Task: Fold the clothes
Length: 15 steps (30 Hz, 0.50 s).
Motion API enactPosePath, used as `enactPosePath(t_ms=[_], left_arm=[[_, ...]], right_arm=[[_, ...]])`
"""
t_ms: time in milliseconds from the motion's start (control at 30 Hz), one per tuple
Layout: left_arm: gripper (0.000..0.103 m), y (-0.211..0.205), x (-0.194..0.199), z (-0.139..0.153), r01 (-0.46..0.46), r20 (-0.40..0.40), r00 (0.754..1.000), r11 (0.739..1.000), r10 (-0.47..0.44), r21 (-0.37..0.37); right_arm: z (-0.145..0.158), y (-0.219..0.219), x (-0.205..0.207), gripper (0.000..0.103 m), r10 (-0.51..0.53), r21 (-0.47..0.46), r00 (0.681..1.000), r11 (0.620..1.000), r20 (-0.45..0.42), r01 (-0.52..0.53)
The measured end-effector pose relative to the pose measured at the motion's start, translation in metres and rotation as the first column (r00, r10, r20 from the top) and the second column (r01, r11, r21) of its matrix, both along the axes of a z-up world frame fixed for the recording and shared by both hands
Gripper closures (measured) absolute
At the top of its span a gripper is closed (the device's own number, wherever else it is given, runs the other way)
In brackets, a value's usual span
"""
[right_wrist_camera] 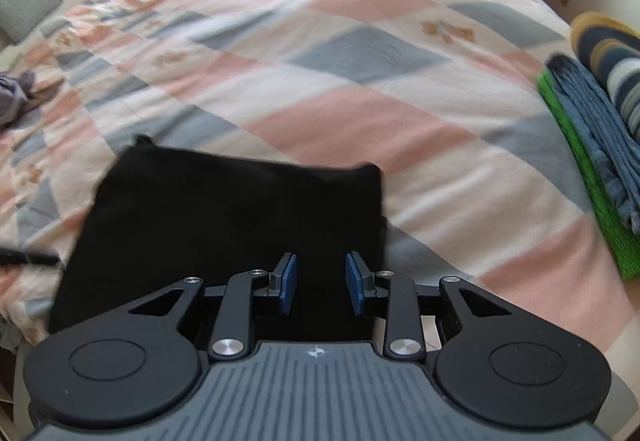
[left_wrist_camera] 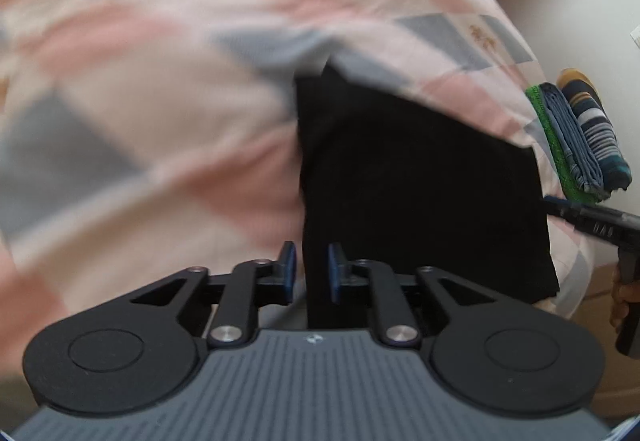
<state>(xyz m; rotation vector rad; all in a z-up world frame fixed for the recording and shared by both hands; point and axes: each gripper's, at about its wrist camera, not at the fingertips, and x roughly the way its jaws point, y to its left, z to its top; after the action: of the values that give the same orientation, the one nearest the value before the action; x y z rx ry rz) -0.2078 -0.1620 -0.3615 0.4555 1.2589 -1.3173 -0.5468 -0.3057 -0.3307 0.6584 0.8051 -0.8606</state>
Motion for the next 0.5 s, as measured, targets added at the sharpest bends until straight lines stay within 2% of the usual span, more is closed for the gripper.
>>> enactPosePath(t_ms=[67, 133, 167, 200, 267, 300, 333, 400, 467, 500], left_arm=[[0.073, 0.017, 0.007, -0.008, -0.081, -0.092, 0.993, 0.997, 0.080, -0.005], [0.042, 0.030, 0.015, -0.018, -0.144, -0.208, 0.969, 0.989, 0.137, -0.018], [0.038, 0.034, 0.018, -0.024, -0.168, -0.249, 0.956, 0.986, 0.157, -0.021], [0.038, 0.036, 0.019, -0.029, -0.187, -0.277, 0.945, 0.982, 0.174, -0.022], [0.039, 0.037, 0.015, -0.038, -0.186, -0.305, 0.938, 0.982, 0.168, -0.033], [0.039, 0.036, 0.013, -0.041, -0.181, -0.315, 0.936, 0.983, 0.160, -0.039], [0.040, 0.036, 0.011, -0.044, -0.181, -0.323, 0.933, 0.982, 0.156, -0.047], [0.049, 0.035, 0.008, -0.047, -0.187, -0.336, 0.929, 0.980, 0.156, -0.064], [0.049, 0.034, 0.006, -0.049, -0.191, -0.340, 0.928, 0.978, 0.154, -0.079], [0.049, 0.033, 0.005, -0.049, -0.190, -0.332, 0.931, 0.978, 0.151, -0.085]], right_arm=[[0.008, -0.013, 0.025, 0.051, 0.081, 0.021, 0.994, 0.996, 0.068, -0.082], [0.014, -0.031, 0.057, 0.041, 0.168, 0.055, 0.976, 0.983, 0.138, -0.177], [0.013, -0.045, 0.081, 0.029, 0.204, 0.101, 0.967, 0.970, 0.151, -0.220], [0.011, -0.059, 0.106, 0.022, 0.237, 0.150, 0.958, 0.954, 0.159, -0.260], [0.007, -0.082, 0.158, 0.022, 0.281, 0.221, 0.946, 0.924, 0.160, -0.312], [0.002, -0.089, 0.186, 0.021, 0.320, 0.251, 0.938, 0.905, 0.131, -0.344], [-0.003, -0.097, 0.213, 0.021, 0.361, 0.283, 0.927, 0.883, 0.096, -0.373], [-0.020, -0.102, 0.262, 0.021, 0.442, 0.345, 0.896, 0.846, -0.027, -0.407], [-0.038, -0.095, 0.292, 0.022, 0.499, 0.401, 0.858, 0.815, -0.121, -0.418], [-0.047, -0.089, 0.303, 0.026, 0.530, 0.433, 0.834, 0.794, -0.152, -0.426]])
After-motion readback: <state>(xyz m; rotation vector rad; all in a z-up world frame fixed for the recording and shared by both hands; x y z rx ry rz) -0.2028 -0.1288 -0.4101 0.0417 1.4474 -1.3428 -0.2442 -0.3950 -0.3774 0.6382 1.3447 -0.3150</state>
